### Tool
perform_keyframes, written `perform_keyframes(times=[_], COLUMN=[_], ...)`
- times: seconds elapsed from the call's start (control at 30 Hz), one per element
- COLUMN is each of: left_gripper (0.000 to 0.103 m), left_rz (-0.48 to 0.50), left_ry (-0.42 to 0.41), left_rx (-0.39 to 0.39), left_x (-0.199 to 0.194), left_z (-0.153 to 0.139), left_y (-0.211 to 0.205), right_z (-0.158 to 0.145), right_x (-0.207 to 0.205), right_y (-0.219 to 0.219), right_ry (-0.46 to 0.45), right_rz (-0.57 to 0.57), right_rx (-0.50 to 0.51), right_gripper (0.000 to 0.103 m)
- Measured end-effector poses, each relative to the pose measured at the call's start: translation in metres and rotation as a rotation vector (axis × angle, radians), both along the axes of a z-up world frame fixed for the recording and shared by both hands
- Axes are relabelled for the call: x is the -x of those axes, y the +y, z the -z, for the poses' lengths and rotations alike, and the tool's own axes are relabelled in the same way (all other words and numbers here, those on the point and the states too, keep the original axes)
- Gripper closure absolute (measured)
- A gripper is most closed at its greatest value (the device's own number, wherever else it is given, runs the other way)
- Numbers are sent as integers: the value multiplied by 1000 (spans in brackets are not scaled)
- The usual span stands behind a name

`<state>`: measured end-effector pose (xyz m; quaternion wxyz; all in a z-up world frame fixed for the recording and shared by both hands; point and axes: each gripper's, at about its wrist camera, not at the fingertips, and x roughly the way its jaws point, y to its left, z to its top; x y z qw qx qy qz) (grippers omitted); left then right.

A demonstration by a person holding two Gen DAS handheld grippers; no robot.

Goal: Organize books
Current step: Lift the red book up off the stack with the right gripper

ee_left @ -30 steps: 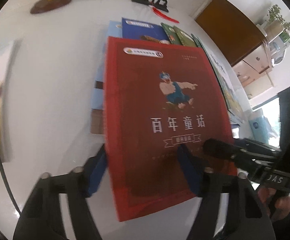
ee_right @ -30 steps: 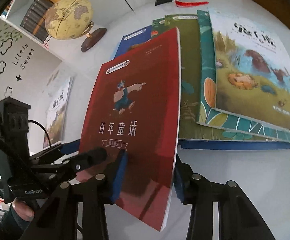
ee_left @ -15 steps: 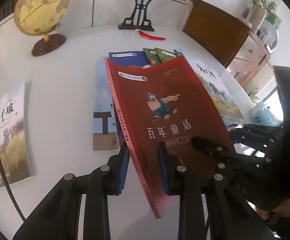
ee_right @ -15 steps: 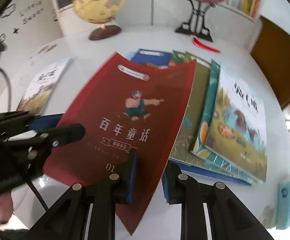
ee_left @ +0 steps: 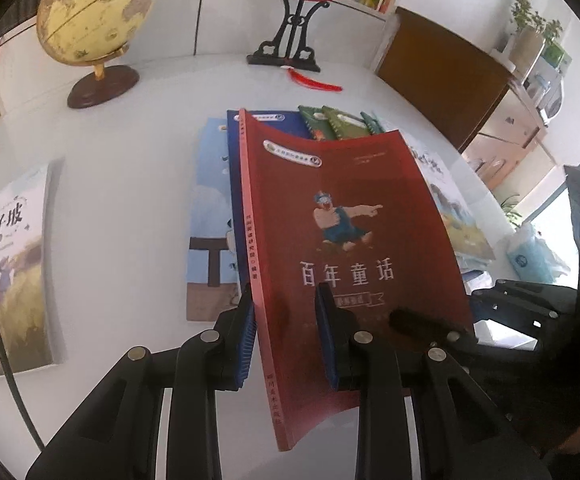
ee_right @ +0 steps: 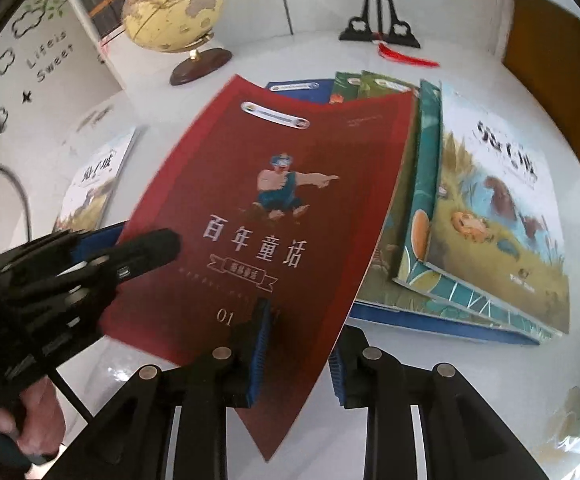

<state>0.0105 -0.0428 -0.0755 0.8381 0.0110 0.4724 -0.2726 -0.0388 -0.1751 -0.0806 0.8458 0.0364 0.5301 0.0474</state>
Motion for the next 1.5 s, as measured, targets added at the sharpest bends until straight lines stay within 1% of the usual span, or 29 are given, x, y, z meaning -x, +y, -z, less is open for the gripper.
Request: perform_keyframes(times=[0.03, 0.07, 0.1, 0.17, 0.27, 0.4, 0.5, 0.57, 0.63, 0.73, 0.8, 0.87, 0.9, 1.0, 1.1, 1.2, 1.27, 1.4, 1.5], left_gripper=[79, 79, 79, 79, 79, 77, 77, 77, 77, 77, 77, 77, 77, 77, 77, 77, 77, 77, 77], left_rz=[10, 20, 30, 39, 35, 18, -25, -61, -104, -179, -233, -284, -314, -371, -416, -450, -463, -489, -511], left_ry=[-16, -44, -72, -93, -99, -115, -138, -148, -184, -224, -247, -273, -295, -316, -315, -291, -262, -189, -137], left_rx=[4, -9, -28, -43, -23, 8, 20, 24, 12, 9, 6, -10, -30, -59, -72, -84, -87, -88, -63], left_x=[4, 9, 13, 16, 17, 20, 20, 19, 20, 16, 10, 5, 2, -9, -19, -28, -36, -57, -63], left_z=[-4, -7, -10, -14, -22, -38, -46, -53, -62, -78, -87, -93, -96, -100, -94, -79, -65, -32, -11], left_y=[-2, -5, -7, -7, 0, 12, 28, 41, 59, 91, 117, 141, 156, 188, 214, 237, 246, 261, 270], right_z=[-4, -8, -11, -20, -32, -63, -81, -87, -92, -101, -106, -109, -111, -109, -103, -89, -78, -49, -25], right_x=[1, 3, 5, 5, 6, 5, -6, -9, -12, -17, -23, -34, -40, -53, -64, -78, -88, -101, -114], right_y=[7, 13, 18, 24, 21, 23, 34, 44, 57, 84, 105, 127, 141, 178, 214, 244, 256, 276, 286], right_ry=[-20, -38, -55, -85, -120, -205, -244, -260, -277, -319, -343, -361, -374, -388, -395, -379, -355, -310, -259], right_rz=[-25, -45, -63, -76, -77, -100, -140, -171, -205, -273, -311, -347, -367, -409, -436, -444, -448, -445, -431], right_rx=[44, 67, 84, 110, 97, 89, 88, 89, 91, 98, 71, 46, 33, 8, -14, -34, -47, -31, -25], right_gripper=[77, 77, 77, 77, 78, 78, 77, 77, 77, 77, 78, 77, 77, 78, 78, 78, 78, 78, 78])
